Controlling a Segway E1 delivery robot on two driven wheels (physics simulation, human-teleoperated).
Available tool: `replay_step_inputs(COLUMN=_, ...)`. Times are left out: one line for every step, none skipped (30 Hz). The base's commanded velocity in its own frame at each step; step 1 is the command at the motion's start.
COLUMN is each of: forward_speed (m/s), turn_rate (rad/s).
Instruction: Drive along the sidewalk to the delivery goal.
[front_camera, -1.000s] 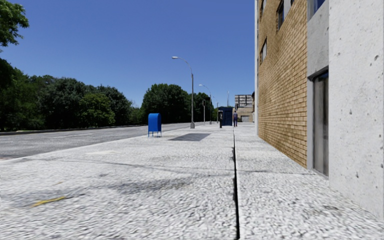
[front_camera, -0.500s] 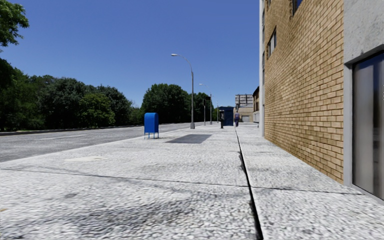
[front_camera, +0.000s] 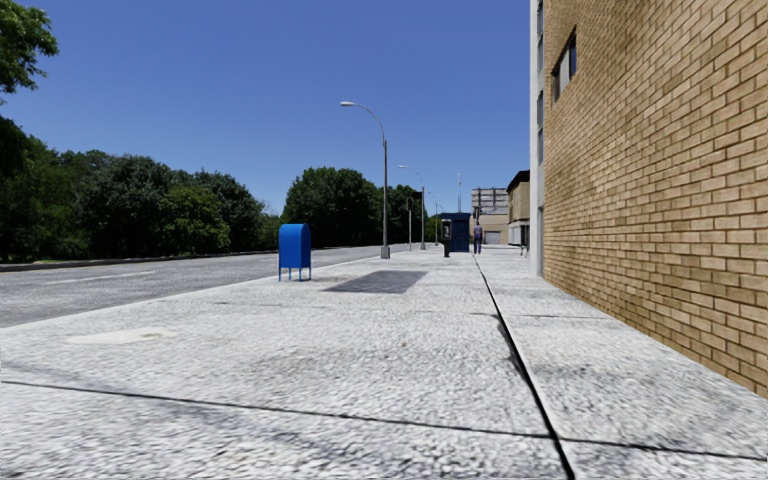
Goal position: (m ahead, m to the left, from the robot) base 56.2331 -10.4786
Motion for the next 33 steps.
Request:
replay_step_inputs(forward_speed=1.48, turn_rate=0.00)
replay_step_inputs(forward_speed=1.48, turn_rate=0.00)
replay_step_inputs(forward_speed=1.48, turn_rate=0.00)
replay_step_inputs(forward_speed=1.48, turn_rate=0.00)
replay_step_inputs(forward_speed=1.48, turn_rate=0.00)
replay_step_inputs(forward_speed=1.48, turn_rate=0.00)
replay_step_inputs(forward_speed=1.48, turn_rate=0.00)
replay_step_inputs(forward_speed=1.48, turn_rate=0.00)
replay_step_inputs(forward_speed=1.48, turn_rate=0.00)
replay_step_inputs(forward_speed=1.48, turn_rate=0.00)
replay_step_inputs(forward_speed=1.48, turn_rate=0.00)
replay_step_inputs(forward_speed=1.48, turn_rate=0.00)
replay_step_inputs(forward_speed=1.48, turn_rate=-0.01)
replay_step_inputs(forward_speed=1.48, turn_rate=-0.01)
replay_step_inputs(forward_speed=1.48, turn_rate=-0.01)
replay_step_inputs(forward_speed=1.48, turn_rate=-0.03)
replay_step_inputs(forward_speed=1.48, turn_rate=-0.07)
replay_step_inputs(forward_speed=1.48, turn_rate=-0.10)
replay_step_inputs(forward_speed=1.48, turn_rate=-0.13)
replay_step_inputs(forward_speed=1.48, turn_rate=-0.13)
replay_step_inputs(forward_speed=1.48, turn_rate=-0.18)
replay_step_inputs(forward_speed=1.48, turn_rate=-0.22)
replay_step_inputs(forward_speed=1.48, turn_rate=-0.25)
replay_step_inputs(forward_speed=1.48, turn_rate=-0.30)
replay_step_inputs(forward_speed=1.48, turn_rate=-0.30)
replay_step_inputs(forward_speed=1.48, turn_rate=-0.37)
replay_step_inputs(forward_speed=1.48, turn_rate=-0.44)
replay_step_inputs(forward_speed=1.48, turn_rate=-0.49)
replay_step_inputs(forward_speed=1.48, turn_rate=-0.50)
replay_step_inputs(forward_speed=1.48, turn_rate=-0.51)
replay_step_inputs(forward_speed=1.48, turn_rate=-0.51)
replay_step_inputs(forward_speed=1.48, turn_rate=-0.41)
replay_step_inputs(forward_speed=1.48, turn_rate=-0.41)
